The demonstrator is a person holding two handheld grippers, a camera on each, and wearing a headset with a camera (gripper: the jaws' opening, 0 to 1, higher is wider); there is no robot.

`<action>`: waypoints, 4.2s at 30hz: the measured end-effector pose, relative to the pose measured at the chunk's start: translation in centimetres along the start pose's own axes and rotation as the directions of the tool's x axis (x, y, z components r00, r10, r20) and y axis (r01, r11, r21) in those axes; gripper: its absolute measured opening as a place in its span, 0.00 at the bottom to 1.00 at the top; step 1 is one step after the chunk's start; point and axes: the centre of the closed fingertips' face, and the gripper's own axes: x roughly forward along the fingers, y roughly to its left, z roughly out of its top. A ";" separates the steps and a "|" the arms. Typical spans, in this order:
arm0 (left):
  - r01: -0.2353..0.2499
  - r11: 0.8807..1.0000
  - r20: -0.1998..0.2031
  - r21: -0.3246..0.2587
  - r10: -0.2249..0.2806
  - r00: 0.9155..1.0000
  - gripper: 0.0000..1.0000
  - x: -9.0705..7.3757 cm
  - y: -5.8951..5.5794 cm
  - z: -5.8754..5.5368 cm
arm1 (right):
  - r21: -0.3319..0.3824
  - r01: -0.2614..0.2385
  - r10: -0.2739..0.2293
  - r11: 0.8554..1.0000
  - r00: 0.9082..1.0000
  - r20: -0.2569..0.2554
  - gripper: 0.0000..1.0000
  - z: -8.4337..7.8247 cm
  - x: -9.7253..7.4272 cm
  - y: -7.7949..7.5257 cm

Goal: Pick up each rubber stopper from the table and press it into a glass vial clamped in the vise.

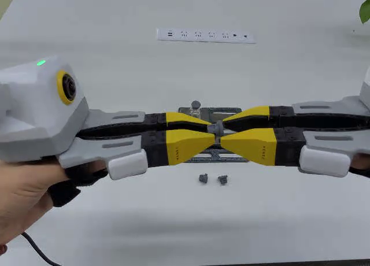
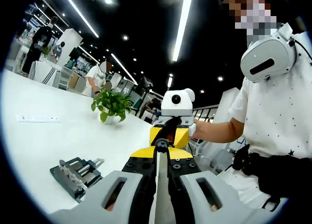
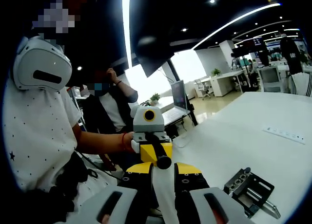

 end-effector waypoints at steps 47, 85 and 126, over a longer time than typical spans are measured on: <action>0.083 0.991 0.049 -0.102 -0.079 0.996 0.03 -0.2 -1.0 0.6 | -0.075 -0.051 0.050 0.996 0.999 -0.013 0.05 1.1 0.0 1.3; -0.246 0.943 -0.156 0.223 0.284 0.946 0.50 -3.3 4.6 -4.3 | -0.104 0.118 -0.138 0.988 0.969 -0.204 0.05 1.6 0.3 -7.4; -0.335 0.876 -0.217 0.347 0.423 0.880 0.99 -6.0 6.7 -9.4 | -0.476 -0.228 -0.329 0.849 0.477 -0.815 0.05 -7.3 6.4 -20.1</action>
